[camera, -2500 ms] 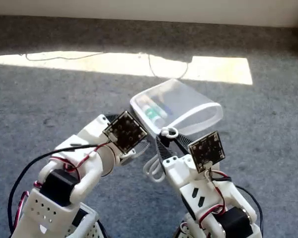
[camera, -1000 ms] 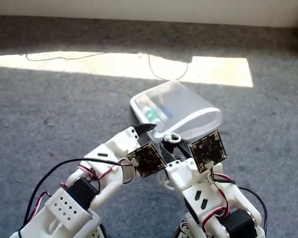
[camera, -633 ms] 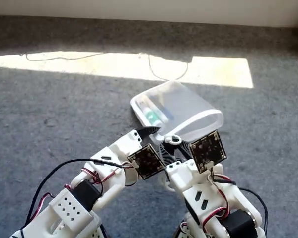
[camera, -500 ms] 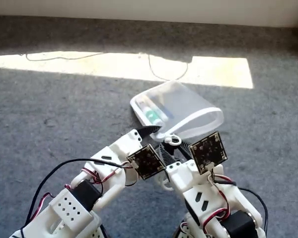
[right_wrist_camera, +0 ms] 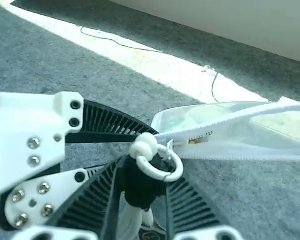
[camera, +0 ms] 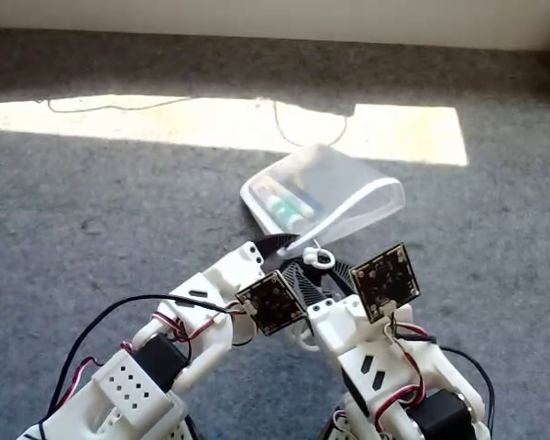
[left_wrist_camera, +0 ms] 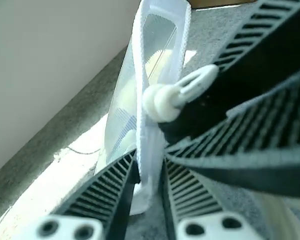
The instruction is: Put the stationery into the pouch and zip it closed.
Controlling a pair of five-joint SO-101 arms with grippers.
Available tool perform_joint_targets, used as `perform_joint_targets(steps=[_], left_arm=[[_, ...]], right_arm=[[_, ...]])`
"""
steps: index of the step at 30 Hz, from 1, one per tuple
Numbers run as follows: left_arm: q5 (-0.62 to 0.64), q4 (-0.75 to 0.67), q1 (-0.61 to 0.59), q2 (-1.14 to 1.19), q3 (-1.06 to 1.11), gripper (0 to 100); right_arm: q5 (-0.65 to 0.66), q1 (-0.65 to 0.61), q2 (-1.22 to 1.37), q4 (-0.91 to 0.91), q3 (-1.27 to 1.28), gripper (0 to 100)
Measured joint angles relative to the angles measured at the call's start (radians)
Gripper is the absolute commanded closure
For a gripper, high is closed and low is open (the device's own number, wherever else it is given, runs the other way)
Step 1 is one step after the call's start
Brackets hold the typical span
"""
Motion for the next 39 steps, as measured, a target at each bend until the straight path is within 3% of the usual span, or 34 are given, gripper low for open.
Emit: perform_joint_targets(steps=[8,39], left_arm=[[-0.002,0.117,0.0,-0.028,-0.029,99],[0.046,0.224,-0.104,-0.028,-0.11,99]], right_arm=[[0.003,0.149,0.015,-0.087,0.003,99.4],[0.006,0.6,0.021,-0.614,0.233,99.4]])
